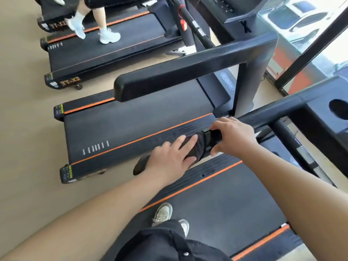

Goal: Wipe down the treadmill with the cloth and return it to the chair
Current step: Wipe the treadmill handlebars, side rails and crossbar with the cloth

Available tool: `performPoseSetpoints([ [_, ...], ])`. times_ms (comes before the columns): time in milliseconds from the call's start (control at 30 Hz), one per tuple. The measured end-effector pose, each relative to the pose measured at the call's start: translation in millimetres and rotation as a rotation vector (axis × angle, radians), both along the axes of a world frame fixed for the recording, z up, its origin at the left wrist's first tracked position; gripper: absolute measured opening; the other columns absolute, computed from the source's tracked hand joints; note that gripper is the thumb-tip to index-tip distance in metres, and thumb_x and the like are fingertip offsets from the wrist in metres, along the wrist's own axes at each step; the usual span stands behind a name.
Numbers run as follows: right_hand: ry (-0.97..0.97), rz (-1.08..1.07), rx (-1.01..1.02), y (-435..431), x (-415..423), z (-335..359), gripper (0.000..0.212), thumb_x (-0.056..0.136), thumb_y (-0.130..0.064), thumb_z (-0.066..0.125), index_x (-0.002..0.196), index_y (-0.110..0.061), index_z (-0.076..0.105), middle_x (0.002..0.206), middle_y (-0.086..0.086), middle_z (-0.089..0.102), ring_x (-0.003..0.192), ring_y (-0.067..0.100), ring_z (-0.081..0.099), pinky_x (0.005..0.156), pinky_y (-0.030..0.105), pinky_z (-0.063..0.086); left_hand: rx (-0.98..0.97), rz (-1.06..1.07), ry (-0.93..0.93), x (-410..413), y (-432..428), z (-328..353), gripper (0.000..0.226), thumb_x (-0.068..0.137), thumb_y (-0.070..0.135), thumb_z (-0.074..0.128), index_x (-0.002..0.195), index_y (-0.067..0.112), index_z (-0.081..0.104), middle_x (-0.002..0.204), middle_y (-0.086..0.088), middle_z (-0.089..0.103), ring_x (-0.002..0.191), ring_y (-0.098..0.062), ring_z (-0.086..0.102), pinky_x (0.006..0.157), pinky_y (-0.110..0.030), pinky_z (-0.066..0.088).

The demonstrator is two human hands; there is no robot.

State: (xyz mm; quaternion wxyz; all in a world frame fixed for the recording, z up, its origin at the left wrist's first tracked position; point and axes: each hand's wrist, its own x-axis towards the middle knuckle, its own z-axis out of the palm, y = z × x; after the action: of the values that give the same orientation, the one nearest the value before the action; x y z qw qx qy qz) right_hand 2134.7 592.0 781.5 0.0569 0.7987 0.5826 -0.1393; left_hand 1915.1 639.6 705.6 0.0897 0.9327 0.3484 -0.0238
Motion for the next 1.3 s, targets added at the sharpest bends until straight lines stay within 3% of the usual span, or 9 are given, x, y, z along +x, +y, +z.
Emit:
performPoseSetpoints([
  [133, 0.006, -0.014, 0.028, -2, -5, 2, 0.078, 0.050, -0.061, 0.090, 0.119, -0.037, 0.062, 0.114, -0.015, 0.060, 0.120, 0.014, 0.051, 0.084, 0.035, 0.053, -0.080, 0.077, -0.024, 53, 2, 15, 0.062, 0.104, 0.061, 0.020, 0.160, 0.037, 0.011, 0.144, 0.003, 0.049, 0.110, -0.034, 0.059, 0.085, -0.046, 0.048],
  [300, 0.024, -0.044, 0.040, -3, -5, 0, 0.085, 0.047, -0.056, 0.093, 0.124, -0.036, 0.061, 0.118, -0.015, 0.058, 0.122, 0.013, 0.048, 0.089, 0.034, 0.051, 0.001, -0.121, -0.067, -6, 2, 1, 0.063, 0.104, 0.057, 0.022, 0.161, 0.035, 0.008, 0.163, 0.005, 0.029, 0.122, -0.028, 0.053, 0.093, -0.045, 0.049],
  [433, 0.056, -0.066, 0.034, -4, -3, -3, 0.088, 0.048, -0.056, 0.093, 0.128, -0.038, 0.060, 0.122, -0.017, 0.056, 0.123, 0.010, 0.045, 0.088, 0.034, 0.050, 0.004, -0.152, -0.107, -53, 8, -5, 0.063, 0.101, 0.060, 0.030, 0.159, 0.041, 0.016, 0.164, 0.007, 0.032, 0.120, -0.025, 0.058, 0.085, -0.043, 0.057],
  [533, 0.036, -0.049, 0.029, -2, 1, -1, 0.087, 0.048, -0.060, 0.091, 0.126, -0.040, 0.060, 0.123, -0.019, 0.056, 0.124, 0.009, 0.045, 0.087, 0.032, 0.050, -0.093, -0.073, 0.041, -8, 11, 13, 0.067, 0.102, 0.065, 0.023, 0.159, 0.043, -0.002, 0.163, 0.010, 0.027, 0.125, -0.026, 0.054, 0.089, -0.043, 0.050],
  [700, 0.034, -0.011, 0.081, -3, 6, -5, 0.082, 0.051, -0.063, 0.088, 0.125, -0.039, 0.062, 0.118, -0.018, 0.059, 0.120, 0.011, 0.050, 0.091, 0.030, 0.049, -0.237, 0.108, 0.025, 73, 16, 28, 0.058, 0.104, 0.061, 0.018, 0.156, 0.036, 0.019, 0.145, 0.003, 0.050, 0.122, -0.032, 0.058, 0.092, -0.046, 0.047],
  [867, 0.038, 0.027, 0.064, -1, 10, -7, 0.087, 0.051, -0.065, 0.087, 0.129, -0.038, 0.058, 0.122, -0.016, 0.056, 0.122, 0.013, 0.047, 0.095, 0.030, 0.043, -0.121, -0.014, -0.076, 1, 6, 12, 0.060, 0.105, 0.056, 0.027, 0.160, 0.035, 0.020, 0.156, 0.013, 0.040, 0.127, -0.021, 0.053, 0.096, -0.042, 0.049],
  [1033, 0.077, -0.008, 0.097, -6, 8, -11, 0.086, 0.051, -0.061, 0.089, 0.128, -0.037, 0.058, 0.122, -0.018, 0.056, 0.120, 0.012, 0.046, 0.089, 0.029, 0.045, -0.077, 0.032, -0.181, -74, -2, -4, 0.059, 0.104, 0.057, 0.027, 0.156, 0.030, 0.037, 0.143, 0.007, 0.055, 0.116, -0.024, 0.061, 0.086, -0.043, 0.056],
  [1167, 0.069, -0.027, 0.090, -7, 7, -9, 0.085, 0.051, -0.059, 0.090, 0.128, -0.038, 0.058, 0.123, -0.020, 0.056, 0.123, 0.009, 0.044, 0.090, 0.030, 0.046, -0.114, 0.170, 0.067, 10, 7, 18, 0.063, 0.104, 0.058, 0.014, 0.158, 0.027, 0.023, 0.143, 0.001, 0.053, 0.119, -0.031, 0.060, 0.088, -0.044, 0.049],
  [1300, 0.080, -0.069, 0.113, -8, 2, -9, 0.082, 0.052, -0.053, 0.092, 0.126, -0.038, 0.060, 0.121, -0.020, 0.057, 0.124, 0.008, 0.045, 0.092, 0.033, 0.049, -0.145, 0.124, -0.001, 58, 7, 23, 0.061, 0.106, 0.055, 0.019, 0.160, 0.028, 0.013, 0.152, 0.000, 0.044, 0.118, -0.035, 0.059, 0.086, -0.047, 0.048],
])
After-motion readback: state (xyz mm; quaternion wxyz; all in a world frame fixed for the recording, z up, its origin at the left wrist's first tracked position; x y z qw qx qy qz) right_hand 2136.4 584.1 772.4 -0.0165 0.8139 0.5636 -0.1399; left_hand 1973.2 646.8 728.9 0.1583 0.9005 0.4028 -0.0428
